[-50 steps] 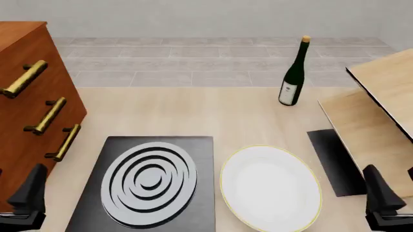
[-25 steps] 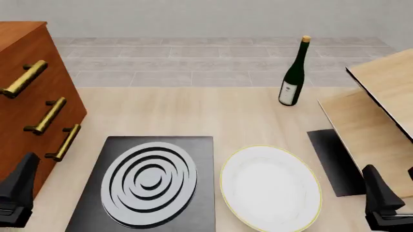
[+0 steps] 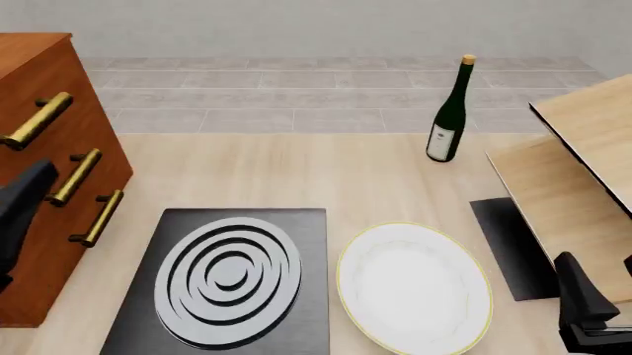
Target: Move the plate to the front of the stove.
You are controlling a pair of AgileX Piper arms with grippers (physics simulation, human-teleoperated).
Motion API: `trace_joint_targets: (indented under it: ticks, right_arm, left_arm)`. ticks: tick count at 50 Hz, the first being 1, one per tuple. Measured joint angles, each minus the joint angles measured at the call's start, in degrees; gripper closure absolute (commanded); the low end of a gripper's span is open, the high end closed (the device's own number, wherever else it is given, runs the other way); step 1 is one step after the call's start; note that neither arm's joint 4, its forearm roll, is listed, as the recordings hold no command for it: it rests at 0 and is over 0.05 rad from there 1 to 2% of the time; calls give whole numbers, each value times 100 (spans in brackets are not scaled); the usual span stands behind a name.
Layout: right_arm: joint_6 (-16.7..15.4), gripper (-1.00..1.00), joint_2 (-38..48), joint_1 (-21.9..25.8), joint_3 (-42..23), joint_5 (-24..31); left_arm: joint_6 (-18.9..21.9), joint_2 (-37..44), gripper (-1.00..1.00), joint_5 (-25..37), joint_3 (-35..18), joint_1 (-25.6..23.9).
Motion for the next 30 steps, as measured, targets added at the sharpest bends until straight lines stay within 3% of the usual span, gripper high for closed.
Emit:
trace_joint_targets:
  ticks: [13,30]
  right_arm:
    - [-3,-100,3,1,0,1]
    - [-1,-100,4,1,0,1]
  left_arm:
    - [1067,1185,-100,91,-781,-763]
    - [1966,2370,-100,320,-1540,-1582]
